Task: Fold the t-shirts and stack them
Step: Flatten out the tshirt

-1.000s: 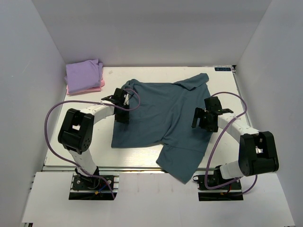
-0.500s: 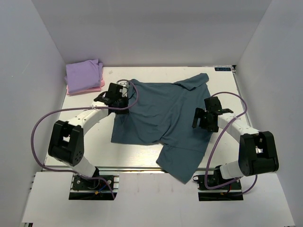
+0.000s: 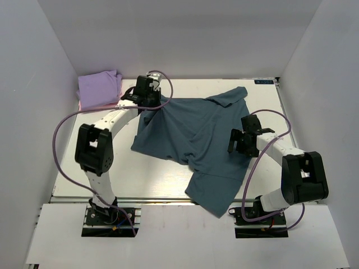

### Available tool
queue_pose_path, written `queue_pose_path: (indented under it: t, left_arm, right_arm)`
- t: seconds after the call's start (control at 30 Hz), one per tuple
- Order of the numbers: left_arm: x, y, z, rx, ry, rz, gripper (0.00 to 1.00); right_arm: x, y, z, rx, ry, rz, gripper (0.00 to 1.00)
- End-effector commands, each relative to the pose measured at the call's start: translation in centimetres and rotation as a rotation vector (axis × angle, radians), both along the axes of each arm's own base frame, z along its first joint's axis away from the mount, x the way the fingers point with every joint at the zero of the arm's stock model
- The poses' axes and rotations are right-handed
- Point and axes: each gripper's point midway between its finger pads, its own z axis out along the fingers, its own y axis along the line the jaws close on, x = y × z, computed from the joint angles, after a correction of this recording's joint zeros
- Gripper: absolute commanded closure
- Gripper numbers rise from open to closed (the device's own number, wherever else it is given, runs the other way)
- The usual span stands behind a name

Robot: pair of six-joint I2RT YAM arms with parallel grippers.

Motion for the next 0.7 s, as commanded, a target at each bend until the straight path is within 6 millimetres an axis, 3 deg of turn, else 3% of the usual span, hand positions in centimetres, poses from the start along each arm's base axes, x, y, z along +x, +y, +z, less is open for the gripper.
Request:
queue_pose_path:
  t: [0.0,0.07,0.1,0.17,0.23,0.37,0.47,0.5,0.57,0.6,0.67]
  left_arm:
    - [2.8,-0.6,1.9,0.032,-0.103,-0.066,1.00]
    - [3.9,-0.8,2.4,0.050,-0.117,-0.083,1.00]
    - [4.3,-0.6,0.9,0.081,-0.092,-0.081,1.00]
    - [5.1,-0.3,0.8,0.106,-0.084,-0.057,1.00]
    - [5.7,-0.2,-0.8,0.130,-0.055,-0.044,1.00]
    - [6.9,-1.6,-1.6,0.113,-0.075,-0.119,1.00]
    - [6.5,-2.7,-2.4,0.100,-0.042,-0.156,1.00]
    - [6.0,-2.5,-3.7,0.112,0.001,-0.158,0.89]
    - [6.1,-1.8,-3.3,0.140,0.006,-0.132,0.55]
    - [5.6,-1.4,-3.7,0.151,0.036,-0.115,0.21]
    - [5.0,-0.8,-2.8,0.154,0.047,-0.083,0.17]
  right_arm:
    - [1.7,-0.2,0.8,-0.020,-0.045,-0.002,0.10]
    - [1.8,-0.2,0.6,-0.025,-0.038,-0.002,0.10]
    - [1.7,-0.3,0.4,-0.030,-0.028,-0.002,0.10]
    - [1.9,-0.4,0.3,-0.035,-0.024,-0.004,0.10]
    - [1.8,-0.4,0.2,-0.040,-0.019,-0.003,0.10]
    - [1.6,-0.5,0.1,-0.047,-0.013,-0.005,0.10]
    - [1.5,-0.6,-0.1,-0.056,-0.004,-0.011,0.10]
    - [1.6,-0.6,0.0,-0.051,-0.008,-0.014,0.10]
    - [1.4,-0.5,-0.1,-0.046,-0.002,-0.012,0.10]
    - [1.3,-0.5,-0.1,-0.042,-0.003,-0.013,0.10]
    - [1.3,-0.3,0.1,-0.037,-0.006,-0.005,0.10]
